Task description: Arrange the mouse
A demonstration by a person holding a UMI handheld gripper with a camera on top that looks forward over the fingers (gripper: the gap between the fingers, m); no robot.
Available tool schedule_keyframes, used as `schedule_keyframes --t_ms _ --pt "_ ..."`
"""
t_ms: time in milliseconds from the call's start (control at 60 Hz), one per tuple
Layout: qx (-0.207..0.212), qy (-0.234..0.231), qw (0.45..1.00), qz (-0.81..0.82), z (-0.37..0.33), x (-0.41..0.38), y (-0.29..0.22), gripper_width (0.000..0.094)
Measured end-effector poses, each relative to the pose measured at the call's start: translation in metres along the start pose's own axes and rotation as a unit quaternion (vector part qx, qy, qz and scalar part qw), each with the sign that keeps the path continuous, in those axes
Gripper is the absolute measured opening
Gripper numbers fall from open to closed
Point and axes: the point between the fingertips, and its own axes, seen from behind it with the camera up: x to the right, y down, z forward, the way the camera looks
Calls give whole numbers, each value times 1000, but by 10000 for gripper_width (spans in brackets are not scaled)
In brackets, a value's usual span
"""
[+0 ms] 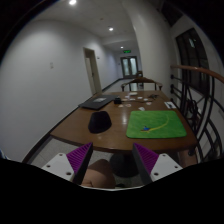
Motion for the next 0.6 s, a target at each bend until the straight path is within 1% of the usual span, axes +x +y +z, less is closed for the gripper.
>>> schedule_keyframes --t_ms 67,150,167,183,250,350,367,383,433,467,600 --pt "-9 -3 1000 -22 26 -11 -4 825" --pt "-25 -20 999 -37 53 -25 -4 829" --pt "-27 -29 999 -37 42 -27 4 828" --pt "-31 -32 998 -39 62 -36 -2 827" --pt "-40 -42 997 -41 84 -46 -5 822" --pt "-46 -29 997 -51 114 -43 -10 828" --pt "-46 -28 997 -49 89 -35 3 830" --pt "-49 -19 997 -50 100 -29 -2 827" --pt "-58 -4 997 -41 100 -24 -1 836" --pt "-63 -1 997 -38 102 -14 3 849" --pt "-69 21 996 -49 104 -8 4 837"
